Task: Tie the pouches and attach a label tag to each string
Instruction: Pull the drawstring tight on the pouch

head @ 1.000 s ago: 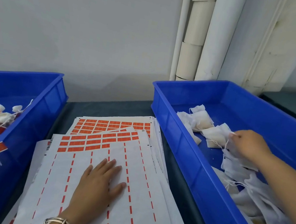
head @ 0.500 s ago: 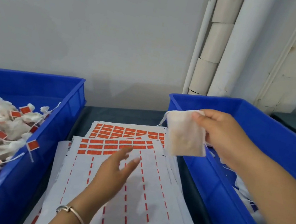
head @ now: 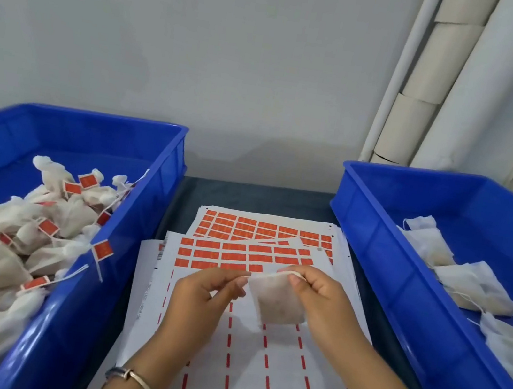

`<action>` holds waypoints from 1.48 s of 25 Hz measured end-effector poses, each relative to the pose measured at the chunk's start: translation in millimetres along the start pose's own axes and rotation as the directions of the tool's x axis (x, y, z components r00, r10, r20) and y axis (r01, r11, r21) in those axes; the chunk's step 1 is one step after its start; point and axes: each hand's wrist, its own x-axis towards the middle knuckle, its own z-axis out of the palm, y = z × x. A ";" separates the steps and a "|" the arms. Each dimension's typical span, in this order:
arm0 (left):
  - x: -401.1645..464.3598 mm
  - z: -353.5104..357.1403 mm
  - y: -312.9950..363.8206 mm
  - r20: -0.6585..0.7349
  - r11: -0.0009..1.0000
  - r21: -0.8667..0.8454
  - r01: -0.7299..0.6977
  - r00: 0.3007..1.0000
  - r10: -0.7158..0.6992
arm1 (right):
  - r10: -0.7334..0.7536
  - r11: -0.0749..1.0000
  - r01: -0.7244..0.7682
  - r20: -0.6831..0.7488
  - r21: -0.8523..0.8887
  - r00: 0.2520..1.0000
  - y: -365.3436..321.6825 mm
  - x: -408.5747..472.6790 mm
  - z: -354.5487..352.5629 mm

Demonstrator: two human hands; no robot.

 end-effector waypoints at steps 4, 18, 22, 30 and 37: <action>-0.8 4.0 -9.3 -0.102 0.980 0.079 -0.180 0.977 0.188 | -0.157 0.981 0.161 0.037 -0.109 0.987 13.0 3.9 22.9; -7.0 -2.6 -9.1 -0.383 0.939 0.269 -0.215 0.870 0.309 | -0.259 0.942 0.256 0.015 -0.218 0.966 32.1 8.7 16.6; -3.4 -1.3 -14.0 -0.495 0.990 0.105 -0.097 0.858 0.137 | -0.015 0.966 0.092 0.303 -0.240 0.953 31.9 4.4 17.6; 5.2 -3.7 -25.0 -0.474 0.976 -0.157 0.149 0.856 -0.207 | 0.002 0.944 -0.141 0.421 0.298 0.907 23.5 2.7 6.2; -1.9 6.7 -19.5 0.047 0.952 0.285 -0.109 0.994 0.099 | 0.086 0.723 -0.148 0.124 0.675 0.989 30.6 10.5 4.0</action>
